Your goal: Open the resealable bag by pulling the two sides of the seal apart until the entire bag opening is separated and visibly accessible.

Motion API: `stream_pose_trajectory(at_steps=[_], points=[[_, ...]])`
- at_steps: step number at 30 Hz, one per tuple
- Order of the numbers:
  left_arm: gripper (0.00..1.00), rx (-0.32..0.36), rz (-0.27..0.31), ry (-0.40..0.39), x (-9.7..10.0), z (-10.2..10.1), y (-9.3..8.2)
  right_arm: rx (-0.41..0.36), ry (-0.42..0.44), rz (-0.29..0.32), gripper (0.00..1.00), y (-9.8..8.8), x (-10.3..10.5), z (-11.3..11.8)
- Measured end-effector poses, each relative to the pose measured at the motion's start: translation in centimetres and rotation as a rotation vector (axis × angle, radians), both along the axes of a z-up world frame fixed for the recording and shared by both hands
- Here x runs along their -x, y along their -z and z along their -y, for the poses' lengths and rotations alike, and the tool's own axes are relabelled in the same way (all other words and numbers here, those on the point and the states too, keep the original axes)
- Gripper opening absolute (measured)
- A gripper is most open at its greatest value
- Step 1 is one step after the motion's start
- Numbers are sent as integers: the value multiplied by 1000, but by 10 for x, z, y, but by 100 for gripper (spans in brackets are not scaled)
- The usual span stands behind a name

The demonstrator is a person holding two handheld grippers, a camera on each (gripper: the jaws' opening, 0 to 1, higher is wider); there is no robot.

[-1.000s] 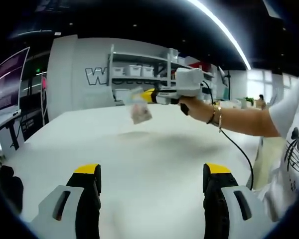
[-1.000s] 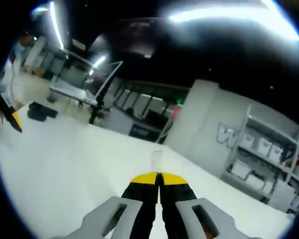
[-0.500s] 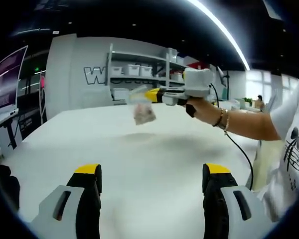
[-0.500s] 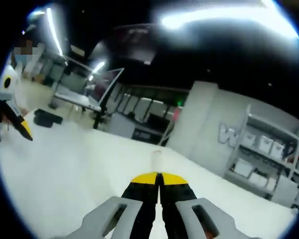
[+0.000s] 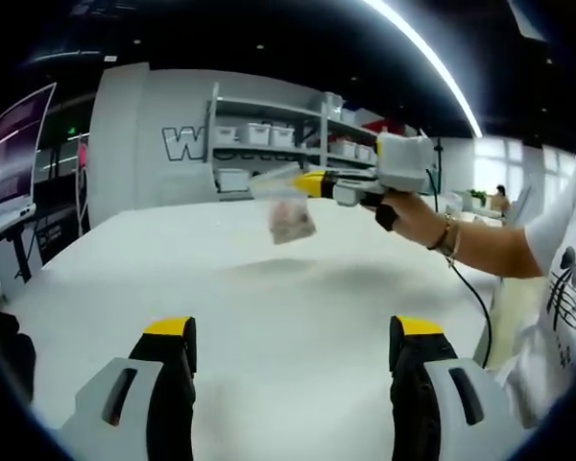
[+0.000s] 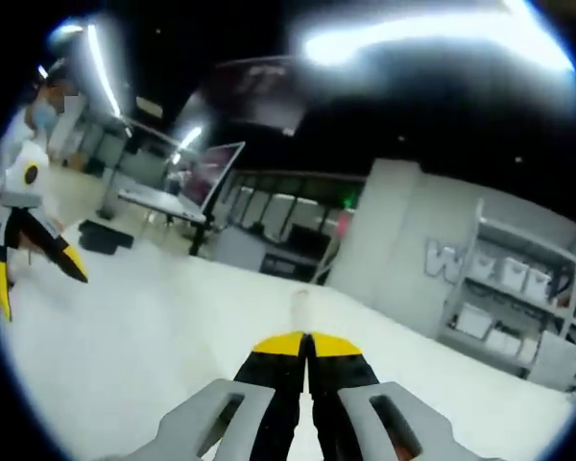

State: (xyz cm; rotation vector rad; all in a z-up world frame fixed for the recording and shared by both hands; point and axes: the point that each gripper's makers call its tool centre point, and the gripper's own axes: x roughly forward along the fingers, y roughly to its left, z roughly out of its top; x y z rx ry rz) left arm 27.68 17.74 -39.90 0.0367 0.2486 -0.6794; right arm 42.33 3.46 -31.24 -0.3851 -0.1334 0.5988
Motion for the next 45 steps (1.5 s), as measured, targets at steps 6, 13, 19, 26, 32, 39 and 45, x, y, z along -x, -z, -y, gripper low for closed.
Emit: stream_pose_trajectory(at_steps=[6,13,19,26,32,39,45], points=[[81,3,-5,7,0,3,2,-31,-11,-10,0,0,10,3],[81,5,-11,8,-1,4,4,-49,-9,-18,0,3,17,7],[80,5,-16,14,-2,6,6,-58,1,-28,0,9,24,13],[80,6,-24,17,-4,6,8,-73,-4,-23,0,7,38,13],[80,11,-29,16,-4,5,10,-91,-9,-14,0,2,49,13],[79,13,-31,20,-3,5,11,-106,-22,3,0,-4,63,10],[79,15,-32,18,-2,3,12,-126,-26,11,0,-7,75,11]])
